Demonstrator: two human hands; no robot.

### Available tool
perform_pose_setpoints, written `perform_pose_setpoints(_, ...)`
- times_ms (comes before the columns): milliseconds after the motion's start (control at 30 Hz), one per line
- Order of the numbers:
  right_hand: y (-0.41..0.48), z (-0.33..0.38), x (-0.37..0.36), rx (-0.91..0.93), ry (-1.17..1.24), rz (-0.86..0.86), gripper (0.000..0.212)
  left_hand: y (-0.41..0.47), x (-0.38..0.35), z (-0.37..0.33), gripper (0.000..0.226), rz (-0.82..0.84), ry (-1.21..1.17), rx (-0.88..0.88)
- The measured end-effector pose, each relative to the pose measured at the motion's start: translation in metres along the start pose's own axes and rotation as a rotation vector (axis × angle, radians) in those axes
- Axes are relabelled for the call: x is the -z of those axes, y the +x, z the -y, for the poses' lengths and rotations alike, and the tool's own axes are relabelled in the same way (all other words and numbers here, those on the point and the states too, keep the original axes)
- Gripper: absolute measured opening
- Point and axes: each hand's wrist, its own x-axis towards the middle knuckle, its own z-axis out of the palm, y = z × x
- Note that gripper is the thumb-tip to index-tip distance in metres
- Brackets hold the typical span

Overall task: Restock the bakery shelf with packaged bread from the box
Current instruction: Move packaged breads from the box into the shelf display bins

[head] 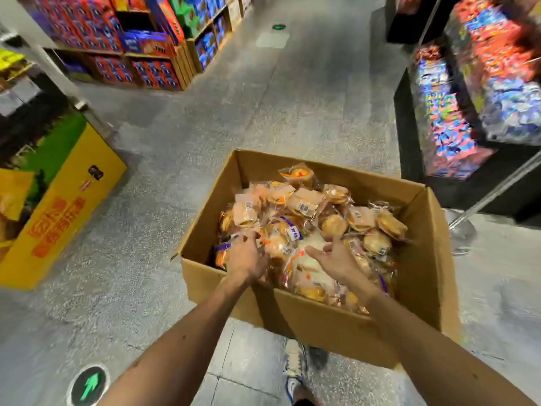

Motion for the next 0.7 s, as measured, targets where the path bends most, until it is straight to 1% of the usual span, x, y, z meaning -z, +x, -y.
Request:
perform_pose_setpoints(100,0.070,0.011,0.009,-0.088,0.157,0.009,0.121,0.051,0.001,-0.001,0.070,-0.001,-0.013,0.096)
perform_pose_setpoints(133,0.088,0.018,0.012,-0.119,0.194,0.000,0.128,0.066,0.002,0.000,0.074,-0.006,-0.008,0.128)
perform_pose_setpoints(167,0.104,0.023,0.013,-0.146,0.232,-0.009,0.131,0.080,0.001,0.002,0.076,-0.015,-0.001,0.151)
perform_pose_setpoints(200,0.113,0.034,0.015,-0.167,0.278,-0.025,0.127,0.094,0.000,0.004,0.079,-0.022,0.002,0.173)
perform_pose_setpoints(300,0.147,0.049,0.012,-0.221,0.400,-0.029,0.105,0.131,-0.005,0.009,0.084,-0.021,-0.006,0.215)
perform_pose_setpoints(333,0.161,0.050,0.009,-0.248,0.414,-0.040,0.105,0.143,-0.008,0.010,0.086,0.000,-0.010,0.223)
perform_pose_setpoints(400,0.192,0.042,0.001,-0.301,0.478,-0.041,0.117,0.162,-0.017,0.012,0.088,0.038,-0.011,0.237)
perform_pose_setpoints(433,0.211,0.031,-0.004,-0.339,0.525,-0.030,0.118,0.169,-0.023,0.012,0.089,0.048,-0.012,0.247)
perform_pose_setpoints(500,0.231,0.019,-0.009,-0.363,0.608,0.005,0.102,0.181,-0.032,0.011,0.096,0.039,-0.022,0.272)
perform_pose_setpoints(533,0.221,0.035,-0.004,-0.388,0.627,0.030,0.091,0.185,-0.035,0.009,0.101,0.037,-0.020,0.288)
perform_pose_setpoints(600,0.218,0.048,-0.006,-0.401,0.633,0.079,0.058,0.190,-0.042,0.008,0.117,0.037,-0.014,0.316)
perform_pose_setpoints(633,0.219,0.048,-0.008,-0.392,0.646,0.105,0.046,0.191,-0.047,0.009,0.126,0.034,-0.008,0.321)
perform_pose_setpoints(667,0.219,0.050,-0.011,-0.372,0.665,0.130,0.047,0.191,-0.051,0.010,0.133,0.038,0.021,0.319)
perform_pose_setpoints(700,0.219,0.050,-0.013,-0.355,0.663,0.156,0.060,0.190,-0.057,0.012,0.138,0.035,0.066,0.299)
